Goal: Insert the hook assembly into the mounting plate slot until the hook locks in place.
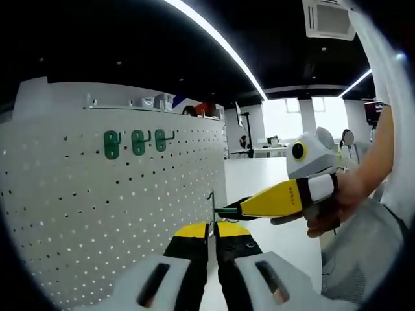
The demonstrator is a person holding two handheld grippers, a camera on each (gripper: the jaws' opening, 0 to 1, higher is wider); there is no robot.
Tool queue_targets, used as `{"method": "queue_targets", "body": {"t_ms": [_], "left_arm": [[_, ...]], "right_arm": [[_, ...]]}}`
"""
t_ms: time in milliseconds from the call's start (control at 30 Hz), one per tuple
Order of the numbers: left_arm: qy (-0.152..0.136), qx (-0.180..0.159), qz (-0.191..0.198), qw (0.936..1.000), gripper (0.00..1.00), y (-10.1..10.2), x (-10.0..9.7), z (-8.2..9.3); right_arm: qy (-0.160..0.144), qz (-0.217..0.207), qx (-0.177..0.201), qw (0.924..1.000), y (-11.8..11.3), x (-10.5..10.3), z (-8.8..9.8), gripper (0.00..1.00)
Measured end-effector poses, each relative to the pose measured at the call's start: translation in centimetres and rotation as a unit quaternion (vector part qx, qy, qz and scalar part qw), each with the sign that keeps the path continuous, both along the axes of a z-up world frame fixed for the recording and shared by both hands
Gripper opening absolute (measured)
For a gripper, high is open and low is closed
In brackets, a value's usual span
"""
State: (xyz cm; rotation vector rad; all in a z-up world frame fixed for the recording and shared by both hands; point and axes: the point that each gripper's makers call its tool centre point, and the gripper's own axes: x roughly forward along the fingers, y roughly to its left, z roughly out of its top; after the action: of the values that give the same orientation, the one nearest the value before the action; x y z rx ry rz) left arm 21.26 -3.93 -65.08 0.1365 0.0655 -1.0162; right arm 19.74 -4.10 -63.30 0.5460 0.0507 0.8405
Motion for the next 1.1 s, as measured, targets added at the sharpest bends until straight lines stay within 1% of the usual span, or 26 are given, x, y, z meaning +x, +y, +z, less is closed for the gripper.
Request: {"method": "queue_targets", "body": {"t_ms": [67,200,433,567,833,900,967,1100], "left_arm": [[0.0,-0.001,0.0,1.0,0.03,0.0,0.0,0.0],[0.002,-0.002,0.002,1.0,0.03,0.0,-0.1,0.0],[0.003,-0.005,0.003,1.0,0.03,-0.2,0.0,-0.1],[0.003,-0.005,0.004,1.0,0.03,-0.2,-0.1,-0.1],[0.002,-0.007,0.008,0.9999,0.03,-0.2,0.0,0.1],[0.003,-0.007,0.01,0.9999,0.03,-0.2,-0.1,0.0],[0.004,-0.004,0.012,0.9999,0.03,-0.2,-0.1,-0.2],[0.005,-0.007,0.018,0.9998,0.03,-0.2,0.0,-0.3]], "right_arm": [[0.002,0.003,0.011,0.9999,0.1,0.0,0.2,0.19],[0.005,0.003,0.005,1.0,0.3,0.2,0.1,0.16],[0.004,-0.012,-0.002,0.9999,0.0,0.5,0.0,0.12],[0.009,-0.023,0.007,0.9997,-0.4,0.7,0.1,0.08],[0.011,-0.029,-0.002,0.9995,-0.4,0.9,-0.2,0.05],[0.015,-0.029,-0.002,0.9995,-0.3,1.0,-0.3,0.05],[0.018,-0.036,-0.015,0.9991,-0.3,1.1,-0.5,0.04],[0.028,-0.046,-0.012,0.9985,-0.5,1.3,-0.7,0.02]]}}
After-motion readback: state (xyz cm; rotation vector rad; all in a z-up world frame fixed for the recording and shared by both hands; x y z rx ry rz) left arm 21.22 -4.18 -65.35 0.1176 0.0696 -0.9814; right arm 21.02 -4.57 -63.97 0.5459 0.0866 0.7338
